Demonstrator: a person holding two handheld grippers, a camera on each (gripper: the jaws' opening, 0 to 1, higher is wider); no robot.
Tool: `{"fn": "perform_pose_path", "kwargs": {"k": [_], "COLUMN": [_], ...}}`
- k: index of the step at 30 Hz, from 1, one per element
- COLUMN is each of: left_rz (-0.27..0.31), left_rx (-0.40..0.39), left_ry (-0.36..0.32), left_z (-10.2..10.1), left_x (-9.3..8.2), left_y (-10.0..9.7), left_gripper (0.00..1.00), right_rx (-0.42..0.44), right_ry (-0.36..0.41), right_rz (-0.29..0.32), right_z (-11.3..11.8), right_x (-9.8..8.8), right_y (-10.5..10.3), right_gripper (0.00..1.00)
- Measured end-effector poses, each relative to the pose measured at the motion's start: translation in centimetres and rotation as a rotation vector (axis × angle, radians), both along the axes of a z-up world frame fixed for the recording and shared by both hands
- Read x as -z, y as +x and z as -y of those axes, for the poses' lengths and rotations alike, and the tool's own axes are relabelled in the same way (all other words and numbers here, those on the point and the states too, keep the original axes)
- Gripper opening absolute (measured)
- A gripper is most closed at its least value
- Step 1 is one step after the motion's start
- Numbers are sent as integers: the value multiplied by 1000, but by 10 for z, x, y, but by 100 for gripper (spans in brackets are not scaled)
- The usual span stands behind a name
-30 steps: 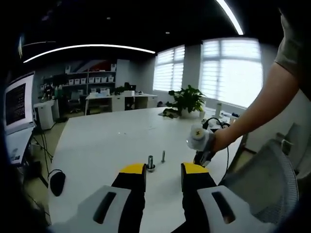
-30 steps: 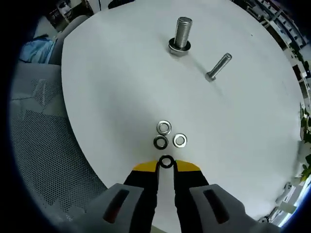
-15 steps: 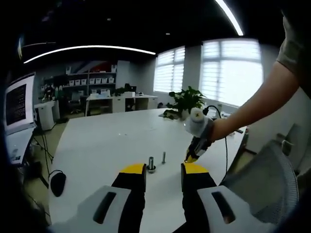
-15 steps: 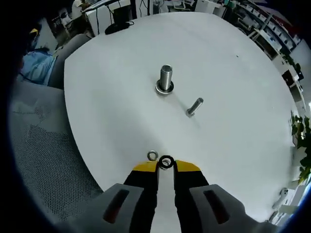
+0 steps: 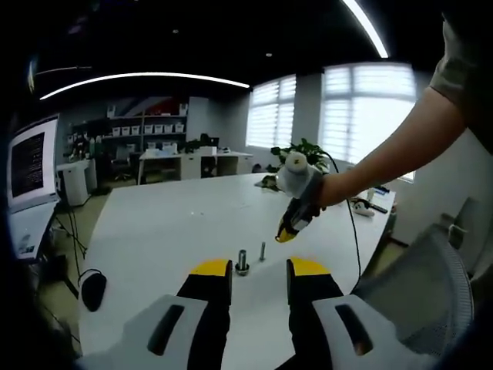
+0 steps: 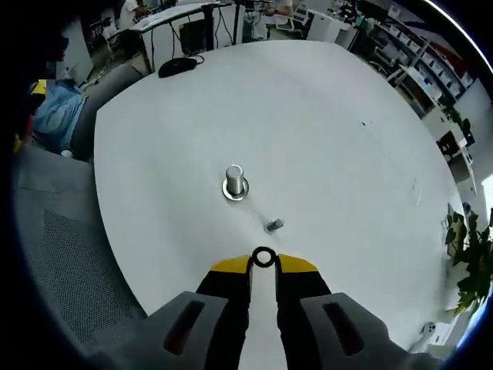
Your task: Place the washer onto the threaded stud by aligning its center hole with the stud, sliding it down to the base, and recovering from edge contact or off-axis alignment until the washer reaches the visible bottom stop.
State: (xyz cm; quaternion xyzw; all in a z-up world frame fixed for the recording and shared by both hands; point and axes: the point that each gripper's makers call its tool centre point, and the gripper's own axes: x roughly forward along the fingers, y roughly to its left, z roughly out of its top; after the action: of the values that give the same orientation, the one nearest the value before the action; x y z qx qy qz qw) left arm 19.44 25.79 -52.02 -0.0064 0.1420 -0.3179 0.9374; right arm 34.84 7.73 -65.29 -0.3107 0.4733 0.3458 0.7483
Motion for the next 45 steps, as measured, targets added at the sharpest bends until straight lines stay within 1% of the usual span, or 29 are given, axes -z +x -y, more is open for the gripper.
{"fn": "perform_pose_path", "kwargs": {"k": [2, 7, 11, 19, 27, 31, 41, 45], "left_rz": [-1, -4, -5, -9, -12, -13, -19, -20], "left_rx": [-3, -17, -20, -27, -30, -32, -31, -33], "left_ry": [-1, -8, -7, -2, 2, 3, 6, 5], "left_z": [0, -4, -4, -6, -6, -6, -7, -7], "left_x": [0, 0, 0, 1, 2, 2, 4, 4], "left_y": [0, 2, 1, 1, 2, 2, 2, 2], "left_gripper": [26, 26, 26, 25, 25, 25, 25, 25], "right_rx": [-5, -22, -31, -26, -34, -45, -51, -50], "right_ry": [1, -23, -31, -51, -78, -80, -87, -90], "right_rz": [4, -10, -11, -23, -23, -7, -15, -20], "right_z": [-4, -9, -12, -10, -8, -9, -8, -8], "right_x": [0, 8, 11, 21, 28, 28, 35, 36], "right_y": [2, 9, 14, 24, 25, 27, 31, 27], "right_gripper": [13, 13, 13, 13, 13, 13, 14, 14]}}
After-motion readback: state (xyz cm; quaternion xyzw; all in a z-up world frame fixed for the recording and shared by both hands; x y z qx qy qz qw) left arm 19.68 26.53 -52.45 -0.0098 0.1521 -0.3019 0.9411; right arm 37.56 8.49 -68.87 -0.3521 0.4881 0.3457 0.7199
